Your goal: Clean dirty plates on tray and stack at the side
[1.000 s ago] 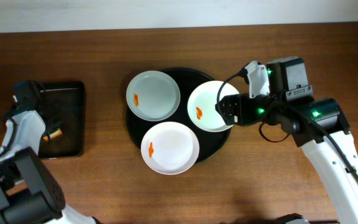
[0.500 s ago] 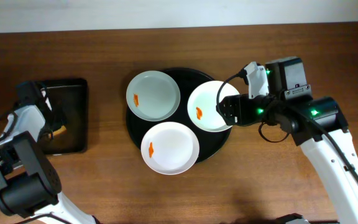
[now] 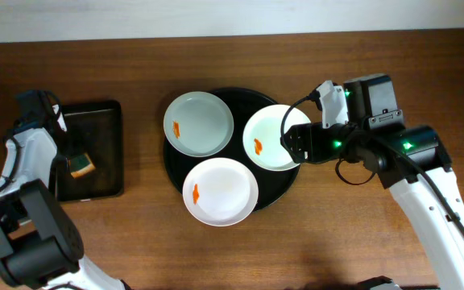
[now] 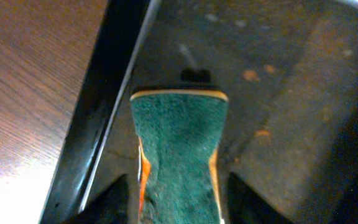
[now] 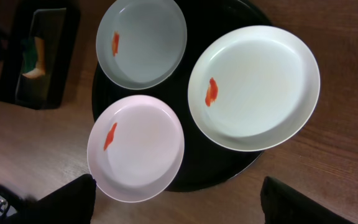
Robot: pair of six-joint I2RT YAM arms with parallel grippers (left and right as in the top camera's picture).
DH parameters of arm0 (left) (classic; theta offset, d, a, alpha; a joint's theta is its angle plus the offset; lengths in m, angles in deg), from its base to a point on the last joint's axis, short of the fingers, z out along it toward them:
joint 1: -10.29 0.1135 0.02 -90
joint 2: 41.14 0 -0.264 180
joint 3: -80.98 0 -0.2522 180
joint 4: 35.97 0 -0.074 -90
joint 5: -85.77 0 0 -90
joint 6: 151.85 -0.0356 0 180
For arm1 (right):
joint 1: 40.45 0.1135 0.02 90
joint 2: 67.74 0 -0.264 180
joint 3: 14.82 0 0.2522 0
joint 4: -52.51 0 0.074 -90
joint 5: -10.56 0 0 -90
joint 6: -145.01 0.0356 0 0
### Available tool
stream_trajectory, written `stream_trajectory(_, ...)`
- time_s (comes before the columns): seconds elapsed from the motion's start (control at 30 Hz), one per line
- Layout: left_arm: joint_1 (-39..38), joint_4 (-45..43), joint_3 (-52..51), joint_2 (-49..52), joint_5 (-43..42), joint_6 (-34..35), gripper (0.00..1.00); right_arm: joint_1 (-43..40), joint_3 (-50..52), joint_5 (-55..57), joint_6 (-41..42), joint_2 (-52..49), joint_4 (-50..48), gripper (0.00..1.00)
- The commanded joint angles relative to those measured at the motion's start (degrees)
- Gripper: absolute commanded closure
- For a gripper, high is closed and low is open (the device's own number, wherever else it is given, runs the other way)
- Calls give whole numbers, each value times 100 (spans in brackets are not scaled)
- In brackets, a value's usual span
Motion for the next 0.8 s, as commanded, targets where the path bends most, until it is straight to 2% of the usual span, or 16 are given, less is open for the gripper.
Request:
stream_trajectory(0.0,4,-4,-66,555,140,118,67,20,-107,50,28,-20,0,15)
stream_trajectory(0.07,4,17,-66,848,-28,116,77,20,-107,50,28,-20,0,16)
stream_trajectory(0.1,4,59,-66,933,-188,116,89,20,-107,48,31,-20,0,16)
stream_trajectory(0.17,4,179,-9,874,-227,114,100,20,-107,48,28,-20,0,16)
stream_trajectory(0.33,-37,859,629,328,-767,-98,100,20,-107,50,28,-20,0,16)
stream_trajectory(0.5,-111,1091,726,33,-782,-195,100,20,-107,50,28,-20,0,16)
stream_trajectory(0.53,-122,1064,675,61,-780,-195,98,20,-107,50,28,-20,0,16)
stream_trajectory(0.63,-127,793,367,92,-780,-190,72,20,-107,50,28,-20,-2,16)
stream_trajectory(0.77,-133,348,-166,103,-765,-188,61,20,-107,50,28,-20,-2,16)
